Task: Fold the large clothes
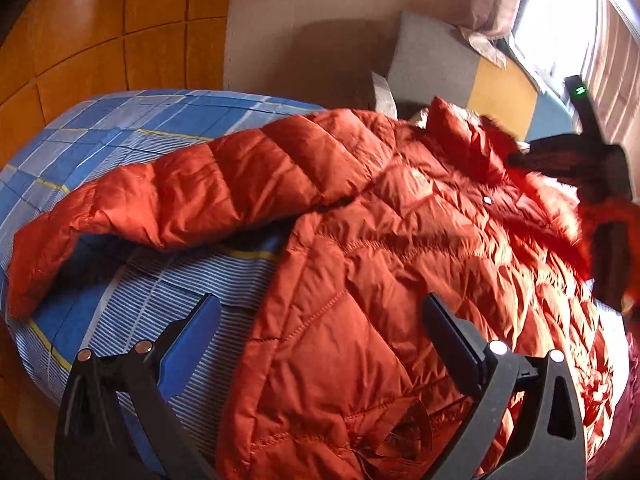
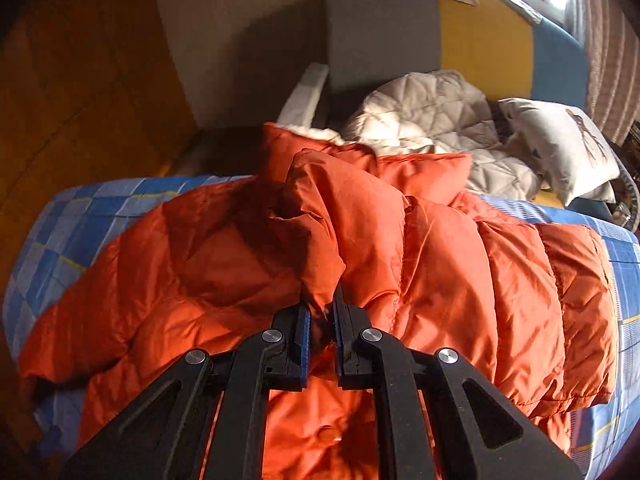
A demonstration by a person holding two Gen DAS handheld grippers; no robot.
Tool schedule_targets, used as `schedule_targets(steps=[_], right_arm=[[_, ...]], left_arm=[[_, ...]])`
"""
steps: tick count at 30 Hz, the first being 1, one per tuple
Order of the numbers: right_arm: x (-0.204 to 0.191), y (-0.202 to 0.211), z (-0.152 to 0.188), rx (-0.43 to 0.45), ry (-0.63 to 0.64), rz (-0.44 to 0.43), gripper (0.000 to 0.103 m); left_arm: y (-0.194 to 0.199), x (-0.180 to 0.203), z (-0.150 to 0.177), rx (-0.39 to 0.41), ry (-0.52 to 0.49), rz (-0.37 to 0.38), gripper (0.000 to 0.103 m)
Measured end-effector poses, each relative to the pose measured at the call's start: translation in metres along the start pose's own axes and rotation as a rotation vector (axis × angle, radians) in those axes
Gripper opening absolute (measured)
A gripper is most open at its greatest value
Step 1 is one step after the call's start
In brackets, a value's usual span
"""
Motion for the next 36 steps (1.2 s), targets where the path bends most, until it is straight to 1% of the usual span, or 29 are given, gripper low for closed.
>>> schedule_targets(steps=[5,7,9,13,14,16,17,18,19,20,22,25,28,32,33,34,36], right_arm=[[-0.053,-0.032,0.017,-0.057,0.041,-0.07,0.009],[-0.068,-0.041,0.023,-0.073,0.055,-0.087,0.009],[-0.078,-0.048,0.029,-0.088,0.066,-0.098,0.009],[-0.08,-0.06,0.033,-0.11,0.07,-0.112,0.009],[-0.082,-0.062,0.033,-0.115,0.072,-0.127,0.011],[-0.084,-0.064,0.033,-0.116,0.053,-0.168,0.024],[-0.085,-0.062,0.032,-0.11,0.037,-0.201,0.041],[-0.084,-0.058,0.031,-0.098,0.025,-0.227,0.061],[-0.085,-0.055,0.031,-0.089,0.014,-0.258,0.069],[-0.087,-0.052,0.032,-0.085,0.005,-0.279,0.071],[-0.086,-0.044,0.033,-0.066,0.008,-0.289,0.071],[-0.076,-0.03,0.035,-0.046,-0.008,-0.306,0.071],[-0.051,-0.012,0.038,-0.014,-0.062,-0.304,0.071],[-0.004,0.008,0.05,0.008,-0.125,-0.22,0.071],[0.008,0.013,0.053,0.013,-0.142,-0.195,0.071],[0.02,0.018,0.055,0.014,-0.158,-0.171,0.071],[0.04,0.025,0.058,0.019,-0.183,-0.126,0.071]], left_arm=[[0.002,-0.008,-0.006,0.025,0.041,0.022,0.099],[0.0,-0.009,-0.007,0.03,0.026,0.0,0.099],[-0.003,-0.009,-0.009,0.027,0.025,-0.004,0.099],[-0.009,-0.01,-0.011,0.011,0.047,-0.002,0.099],[-0.01,-0.009,-0.011,0.01,0.05,0.003,0.099],[-0.011,-0.007,-0.012,0.006,0.04,-0.003,0.099],[-0.011,-0.005,-0.012,0.007,0.035,-0.002,0.099],[-0.01,-0.004,-0.014,0.012,0.03,0.0,0.099],[-0.01,-0.002,-0.016,0.018,0.024,-0.006,0.099],[-0.009,0.0,-0.017,0.018,0.023,-0.005,0.099],[-0.009,0.003,-0.019,0.02,0.022,0.002,0.099],[-0.011,0.008,-0.023,0.023,0.011,0.003,0.099],[-0.014,0.016,-0.032,0.021,0.014,0.024,0.098],[-0.021,0.035,-0.048,0.012,0.013,0.067,0.096],[-0.024,0.042,-0.051,0.006,0.009,0.081,0.095],[-0.027,0.05,-0.056,0.0,0.005,0.098,0.091],[-0.034,0.064,-0.066,-0.01,-0.001,0.123,0.089]])
Point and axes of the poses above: each gripper's, at about its wrist camera, not at the fingertips, and y roughly against the way its jaws point, x to its right, z to its underside, the point moved 9 cm from there along -y, roughly the way its jaws point, and after that the axes turned 11 degrees about -z, right-handed, at the moved point
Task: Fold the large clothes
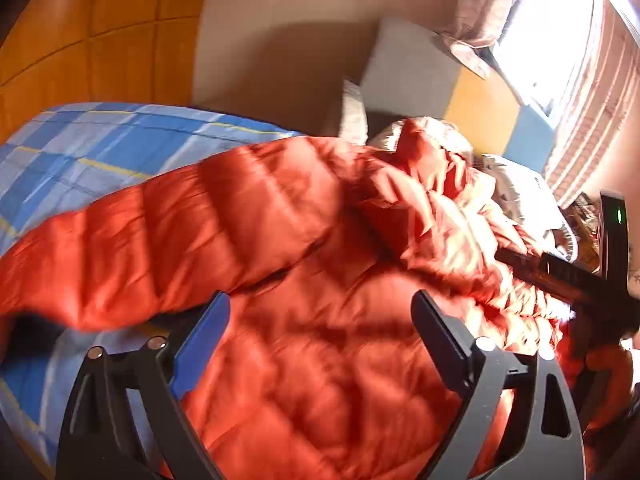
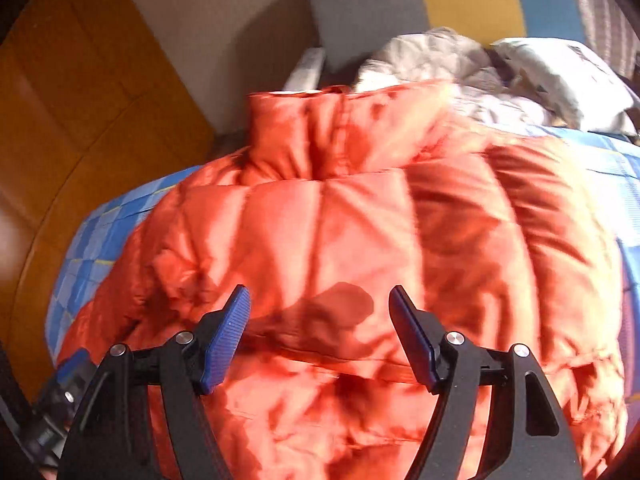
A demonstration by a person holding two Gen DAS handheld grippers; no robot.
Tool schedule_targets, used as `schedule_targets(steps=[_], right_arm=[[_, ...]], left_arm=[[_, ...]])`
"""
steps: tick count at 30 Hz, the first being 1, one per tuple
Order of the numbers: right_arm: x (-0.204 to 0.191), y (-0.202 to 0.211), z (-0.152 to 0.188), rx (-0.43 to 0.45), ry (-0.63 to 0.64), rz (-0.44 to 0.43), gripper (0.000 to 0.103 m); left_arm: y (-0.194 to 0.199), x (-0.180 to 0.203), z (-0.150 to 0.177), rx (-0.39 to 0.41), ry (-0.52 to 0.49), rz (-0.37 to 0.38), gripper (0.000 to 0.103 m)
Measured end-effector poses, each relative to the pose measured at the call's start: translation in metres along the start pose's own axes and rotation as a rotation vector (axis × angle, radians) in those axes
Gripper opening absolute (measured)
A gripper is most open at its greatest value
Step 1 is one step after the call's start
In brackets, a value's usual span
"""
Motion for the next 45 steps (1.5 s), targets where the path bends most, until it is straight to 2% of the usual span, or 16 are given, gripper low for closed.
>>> schedule_targets(steps=[6,10,11,13,15,16,18,23,24,25,27,28,33,36,41,45], right_arm=[[0.033,0.02,0.002,0.013,-0.025,0.085,0.071],[0.044,0.031,0.002,0.019,-0.006,0.124,0.071],[0.044,0.033,0.002,0.019,-0.001,0.13,0.071],[0.05,0.032,0.002,0.011,0.002,0.138,0.071],[0.055,0.032,0.002,0.008,0.01,0.152,0.071],[0.055,0.031,0.004,0.003,0.011,0.154,0.071],[0.06,0.027,0.007,-0.007,0.007,0.161,0.071],[0.061,0.016,0.013,-0.019,0.009,0.171,0.071],[0.06,0.014,0.014,-0.022,0.011,0.174,0.071],[0.059,0.013,0.015,-0.024,0.013,0.178,0.071],[0.054,0.014,0.016,-0.018,0.016,0.169,0.071],[0.051,0.015,0.016,-0.014,0.019,0.162,0.071],[0.034,0.021,0.027,-0.003,0.031,0.139,0.071],[0.029,0.023,0.037,-0.006,0.049,0.143,0.071],[0.033,0.03,0.053,-0.003,0.057,0.177,0.071],[0.038,0.036,0.06,0.003,0.061,0.197,0.071]], left_arm=[[-0.029,0.04,-0.025,-0.035,-0.028,0.046,0.075],[-0.051,0.06,-0.032,-0.072,-0.043,0.056,0.062],[-0.055,0.063,-0.033,-0.077,-0.047,0.054,0.057],[-0.063,0.069,-0.031,-0.097,-0.058,0.064,0.029],[-0.07,0.069,-0.029,-0.112,-0.052,0.067,0.009],[-0.07,0.067,-0.028,-0.105,-0.046,0.07,0.005],[-0.069,0.062,-0.026,-0.081,-0.035,0.076,0.003],[-0.077,0.05,-0.01,-0.116,-0.02,0.061,0.004],[-0.075,0.049,-0.008,-0.117,-0.019,0.051,0.011],[-0.07,0.046,-0.006,-0.112,-0.008,0.048,0.037],[-0.053,0.035,-0.007,-0.059,0.029,0.029,0.069],[-0.044,0.028,-0.006,-0.041,0.045,0.012,0.069],[-0.014,-0.012,0.014,-0.057,0.124,0.007,0.068],[0.003,-0.053,0.031,-0.06,0.171,-0.036,0.067],[0.023,-0.13,0.06,-0.077,0.324,-0.112,0.067],[0.038,-0.192,0.081,-0.073,0.489,-0.15,0.079]])
Point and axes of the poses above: each gripper's, at about its wrist camera, not at the fingertips, and y roughly against the way its jaws point, x to its right, z to its underside, the point moved 9 cm from there along -y, roughly the way its jaws point, and after that the axes turned 11 degrees about -z, right-handed, at the moved point
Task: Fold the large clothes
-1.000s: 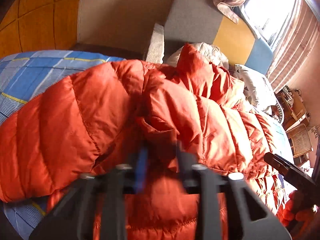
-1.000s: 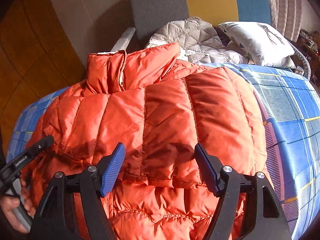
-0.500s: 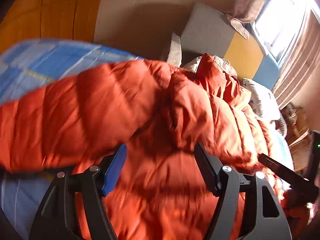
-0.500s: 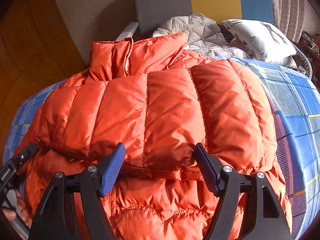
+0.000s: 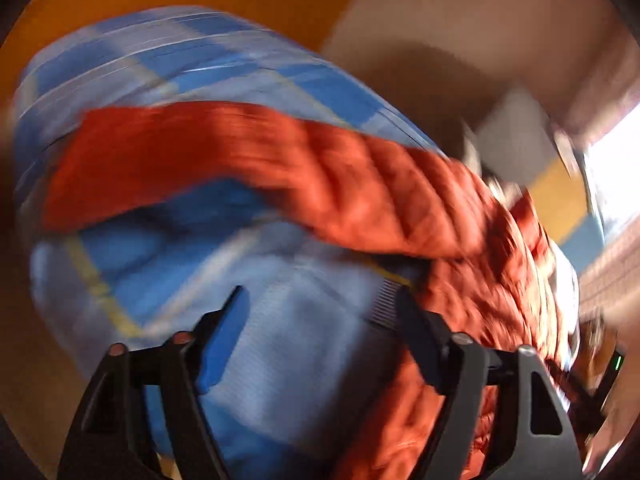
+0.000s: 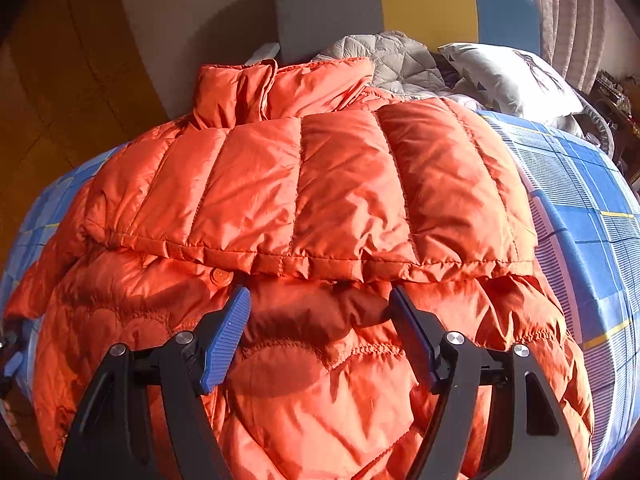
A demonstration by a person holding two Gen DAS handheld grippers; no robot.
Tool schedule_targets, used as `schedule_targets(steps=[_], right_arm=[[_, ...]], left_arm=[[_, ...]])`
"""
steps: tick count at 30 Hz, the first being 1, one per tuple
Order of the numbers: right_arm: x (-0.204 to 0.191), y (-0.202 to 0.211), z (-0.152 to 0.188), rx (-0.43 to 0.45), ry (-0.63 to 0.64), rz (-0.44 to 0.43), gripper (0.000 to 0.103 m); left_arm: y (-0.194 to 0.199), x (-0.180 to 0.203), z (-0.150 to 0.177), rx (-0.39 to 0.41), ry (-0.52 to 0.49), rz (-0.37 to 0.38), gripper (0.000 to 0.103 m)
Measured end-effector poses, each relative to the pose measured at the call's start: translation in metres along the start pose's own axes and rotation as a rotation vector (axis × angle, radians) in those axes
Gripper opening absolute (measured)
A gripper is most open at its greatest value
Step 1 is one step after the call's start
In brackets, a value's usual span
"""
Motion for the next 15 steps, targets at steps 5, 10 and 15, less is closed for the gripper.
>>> schedule_targets(steps=[5,10,15], right_arm=[[0.008,0.006,0.004,0.013,0.032,0.048,0.071],[0.025,0.014,0.001,0.031,0.017,0.081,0.071],[0.039,0.017,0.001,0.031,0.004,0.101,0.071]], left_arm=[[0.002,-0.07,-0.018,0.011,0.236,-0.001,0.083],[-0.002,-0.107,-0.035,0.035,0.399,0.007,0.083],[-0.013,-0.132,-0.048,0.032,0.531,-0.002,0.076]])
Point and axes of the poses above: each gripper's, at about its wrist camera, not at the fingertips, and y roughly against the way its jaws point, x to its right, z to its underside, the point moved 9 cm from there along -y, roughly the way its jaws point, and after that the axes turned 11 degrees about -z, right-handed, at the moved point
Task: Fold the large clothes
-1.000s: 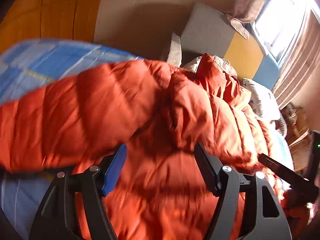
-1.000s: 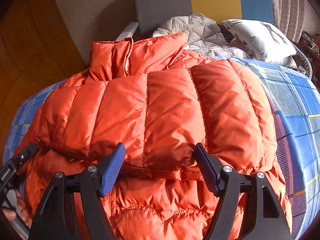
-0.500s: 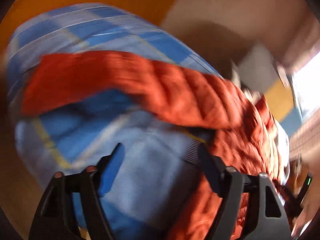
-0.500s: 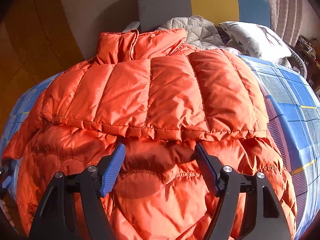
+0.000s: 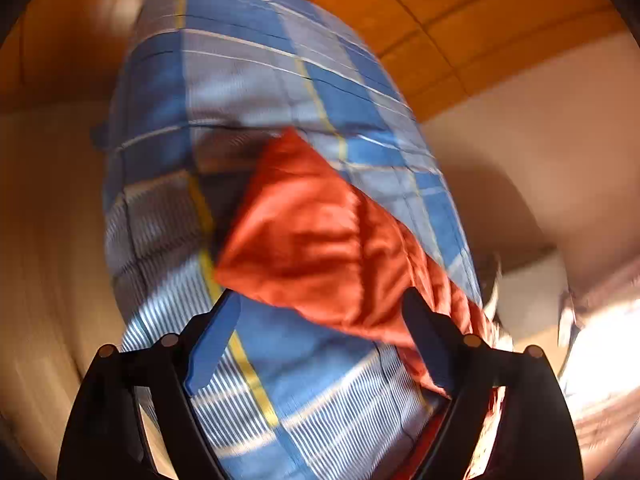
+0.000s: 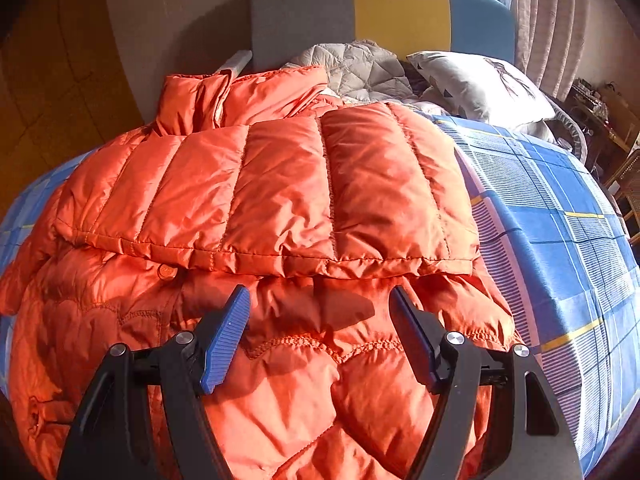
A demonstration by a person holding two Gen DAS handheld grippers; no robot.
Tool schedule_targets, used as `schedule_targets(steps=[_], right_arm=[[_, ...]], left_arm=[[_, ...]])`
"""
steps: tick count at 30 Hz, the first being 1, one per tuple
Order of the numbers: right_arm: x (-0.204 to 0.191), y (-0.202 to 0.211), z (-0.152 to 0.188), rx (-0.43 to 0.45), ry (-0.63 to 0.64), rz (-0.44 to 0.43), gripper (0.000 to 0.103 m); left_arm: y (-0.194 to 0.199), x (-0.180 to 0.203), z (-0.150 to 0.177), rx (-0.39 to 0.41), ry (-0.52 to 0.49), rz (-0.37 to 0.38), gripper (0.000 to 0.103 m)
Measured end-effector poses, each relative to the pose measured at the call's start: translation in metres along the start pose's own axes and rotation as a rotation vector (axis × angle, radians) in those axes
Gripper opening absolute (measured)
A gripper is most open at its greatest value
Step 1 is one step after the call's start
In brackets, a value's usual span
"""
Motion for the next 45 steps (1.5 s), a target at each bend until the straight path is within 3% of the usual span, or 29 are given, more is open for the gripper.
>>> schedule_targets(steps=[1,3,4,6,7,10,14,21,27,31,34,38,43,45], right_arm=[[0.001,-0.001,0.0,-0.002,0.0,0.004,0.071],[0.004,-0.002,0.001,-0.005,-0.002,0.008,0.071],[0.005,-0.002,0.001,-0.007,-0.003,0.011,0.071],[0.007,-0.004,0.002,-0.013,-0.006,0.016,0.071],[0.008,-0.004,0.003,-0.015,-0.005,0.017,0.071],[0.007,-0.006,0.002,-0.019,0.003,0.022,0.071],[0.004,-0.009,-0.002,-0.024,0.011,0.024,0.071],[0.001,-0.008,-0.004,-0.028,0.015,0.017,0.071],[0.001,-0.004,-0.013,-0.019,0.015,0.016,0.071],[0.0,-0.002,-0.022,-0.01,0.006,-0.001,0.071],[-0.001,-0.001,-0.026,-0.009,0.004,-0.012,0.071],[-0.004,-0.003,-0.03,-0.012,0.015,-0.015,0.071],[-0.005,-0.007,-0.033,-0.018,0.008,-0.022,0.071],[-0.006,-0.009,-0.032,-0.021,0.004,-0.025,0.071]], left_arm=[[-0.005,-0.002,-0.003,-0.009,0.015,-0.003,0.063],[-0.015,-0.005,-0.007,-0.024,0.034,-0.021,0.051],[-0.019,-0.006,-0.011,-0.016,0.036,-0.025,0.039],[-0.022,-0.004,-0.015,0.001,0.016,-0.04,0.024],[-0.021,-0.003,-0.018,0.014,0.009,-0.042,0.018],[-0.014,0.016,-0.025,0.064,-0.078,-0.049,0.012],[-0.002,0.055,-0.027,0.119,-0.202,-0.02,0.009],[0.016,0.155,0.0,0.152,-0.417,0.123,0.008],[0.029,0.256,0.073,0.108,-0.648,0.296,0.007],[0.032,0.306,0.153,0.044,-0.849,0.4,0.007],[0.027,0.325,0.208,-0.013,-0.976,0.442,0.007],[0.008,0.326,0.254,-0.066,-1.072,0.422,0.007],[0.004,0.311,0.282,-0.105,-1.106,0.398,0.008],[0.004,0.306,0.285,-0.116,-1.108,0.399,0.013]])
Point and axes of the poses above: each gripper's, at about its wrist camera, not at the fingertips, and y roughly against the way its jaws point, x to its right, z to its underside, the point moved 9 cm from there along -y, roughly the way its jaws point, and after that the axes turned 11 degrees about -z, right-handed, at the moved point
